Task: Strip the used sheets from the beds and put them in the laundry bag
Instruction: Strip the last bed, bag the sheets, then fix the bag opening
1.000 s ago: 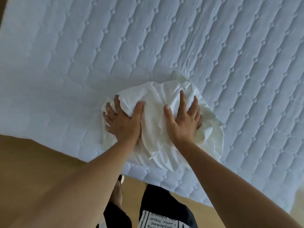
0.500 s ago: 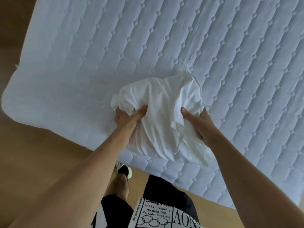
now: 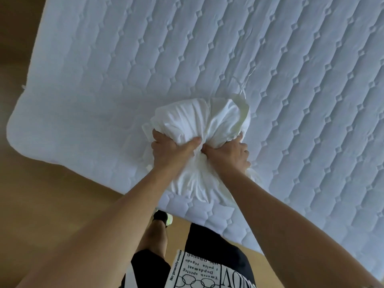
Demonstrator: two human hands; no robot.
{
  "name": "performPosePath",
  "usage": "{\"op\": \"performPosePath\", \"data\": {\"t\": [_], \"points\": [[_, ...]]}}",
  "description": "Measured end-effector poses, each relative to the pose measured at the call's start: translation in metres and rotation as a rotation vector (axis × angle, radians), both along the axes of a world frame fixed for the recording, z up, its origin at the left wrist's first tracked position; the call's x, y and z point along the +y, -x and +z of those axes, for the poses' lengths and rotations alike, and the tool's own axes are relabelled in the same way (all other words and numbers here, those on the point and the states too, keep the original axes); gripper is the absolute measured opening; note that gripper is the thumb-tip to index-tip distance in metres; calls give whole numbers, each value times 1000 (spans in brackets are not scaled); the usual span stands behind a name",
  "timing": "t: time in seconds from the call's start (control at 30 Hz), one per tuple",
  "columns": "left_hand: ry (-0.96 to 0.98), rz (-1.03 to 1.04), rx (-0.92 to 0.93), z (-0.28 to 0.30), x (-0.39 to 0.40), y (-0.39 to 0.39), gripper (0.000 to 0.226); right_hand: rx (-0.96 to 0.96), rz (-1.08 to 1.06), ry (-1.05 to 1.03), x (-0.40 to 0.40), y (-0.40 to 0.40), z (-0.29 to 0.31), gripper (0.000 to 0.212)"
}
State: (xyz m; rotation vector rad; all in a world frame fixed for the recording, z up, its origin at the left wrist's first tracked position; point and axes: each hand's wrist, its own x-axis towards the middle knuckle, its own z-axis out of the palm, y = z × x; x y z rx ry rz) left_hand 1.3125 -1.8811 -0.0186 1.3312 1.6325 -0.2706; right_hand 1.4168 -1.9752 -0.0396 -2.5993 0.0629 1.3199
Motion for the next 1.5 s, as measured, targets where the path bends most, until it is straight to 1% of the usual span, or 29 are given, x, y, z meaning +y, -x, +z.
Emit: {"op": "performPosePath", "data": {"t": [0.07,0.13,0.2,0.27,0.33,0.4,0.43,0.53,0.67,0.77,0.87,0.93,1.1,1.23,1.37,1.43,1.5], "points": [[15,-31,-29,1,-4,0,157,-25,9,-2,4,1,-4,129],[-14,-21,-24,1,-7,0,159,-29,8,-3,3,0,-8,129],[-40,-1,1,-1,-7,2,158,8,6,-41,-8,-5,-10,131],[-38,2,4,-5,-3,7,161,64,12,-122,-29,-15,-11,127],[-41,-5,-11,-8,0,16,163,96,71,-149,-50,-22,-10,130],[-69,-17,-44,-11,0,24,159,67,136,-160,-60,-21,-7,139],[-81,-17,-69,-11,-1,26,157,48,133,-186,-60,-18,-5,139],[-92,-3,-131,-10,-4,30,156,16,19,-311,-54,-8,2,124],[-113,10,-199,4,-2,32,152,-50,-67,-457,-53,-2,24,125],[-119,38,-247,27,8,38,148,-78,-59,-510,-41,6,51,118],[-151,51,-258,60,29,49,145,-89,-17,-552,-15,13,82,115],[-208,60,-286,92,50,66,142,-89,6,-601,10,25,110,114],[-349,148,-366,190,116,140,142,-103,99,-797,92,84,201,111],[-476,246,-463,275,169,239,144,-130,237,-965,164,169,284,114],[-643,341,-554,358,213,363,144,-130,383,-1149,233,279,362,107],[-759,399,-553,396,229,429,141,-111,469,-1235,268,338,396,109],[-858,464,-513,427,240,492,140,-73,548,-1310,298,397,425,114]]}}
